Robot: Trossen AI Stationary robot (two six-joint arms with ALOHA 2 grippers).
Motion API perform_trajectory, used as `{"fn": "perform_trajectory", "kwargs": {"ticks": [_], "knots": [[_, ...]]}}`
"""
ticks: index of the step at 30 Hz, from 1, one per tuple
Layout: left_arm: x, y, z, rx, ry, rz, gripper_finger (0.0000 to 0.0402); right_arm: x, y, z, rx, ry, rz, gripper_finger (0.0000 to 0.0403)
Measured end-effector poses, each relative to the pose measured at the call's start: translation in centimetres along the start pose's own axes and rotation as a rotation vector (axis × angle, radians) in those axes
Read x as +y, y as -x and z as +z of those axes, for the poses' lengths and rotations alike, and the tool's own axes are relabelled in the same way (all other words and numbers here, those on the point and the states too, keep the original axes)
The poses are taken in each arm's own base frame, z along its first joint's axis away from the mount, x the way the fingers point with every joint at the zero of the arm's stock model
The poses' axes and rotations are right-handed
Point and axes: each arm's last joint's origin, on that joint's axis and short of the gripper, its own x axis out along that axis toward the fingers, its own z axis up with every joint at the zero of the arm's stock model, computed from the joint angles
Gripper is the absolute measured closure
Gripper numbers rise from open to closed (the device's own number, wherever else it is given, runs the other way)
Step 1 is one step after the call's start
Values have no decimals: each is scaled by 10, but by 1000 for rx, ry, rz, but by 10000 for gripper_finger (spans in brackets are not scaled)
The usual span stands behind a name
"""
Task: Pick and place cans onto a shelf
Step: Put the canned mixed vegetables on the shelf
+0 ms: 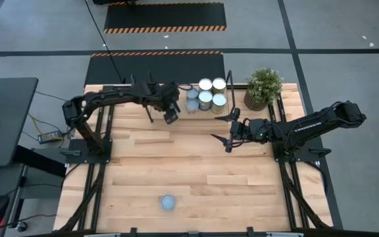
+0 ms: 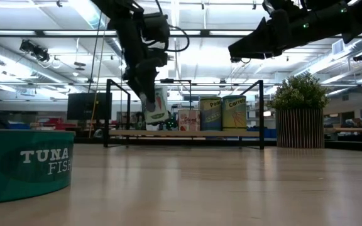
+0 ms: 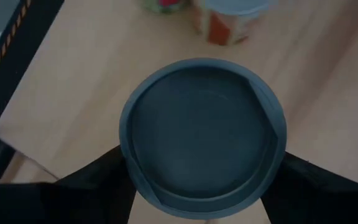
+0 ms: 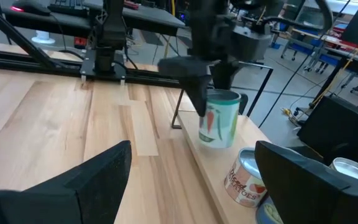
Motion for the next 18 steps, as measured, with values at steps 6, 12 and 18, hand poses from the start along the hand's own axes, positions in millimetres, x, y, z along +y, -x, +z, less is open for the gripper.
{"fn": "perform_trajectory", "kwargs": {"ticks": [6, 12, 18], "knots": [[15, -11, 3, -2, 41, 9, 125, 0, 0, 0, -3, -2, -1, 54], [16, -17, 3, 15, 1, -2, 99, 0, 0, 0, -4, -2, -1, 54], [16, -18, 3, 16, -27, -1, 46, 0, 0, 0, -4, -2, -1, 54]]}}
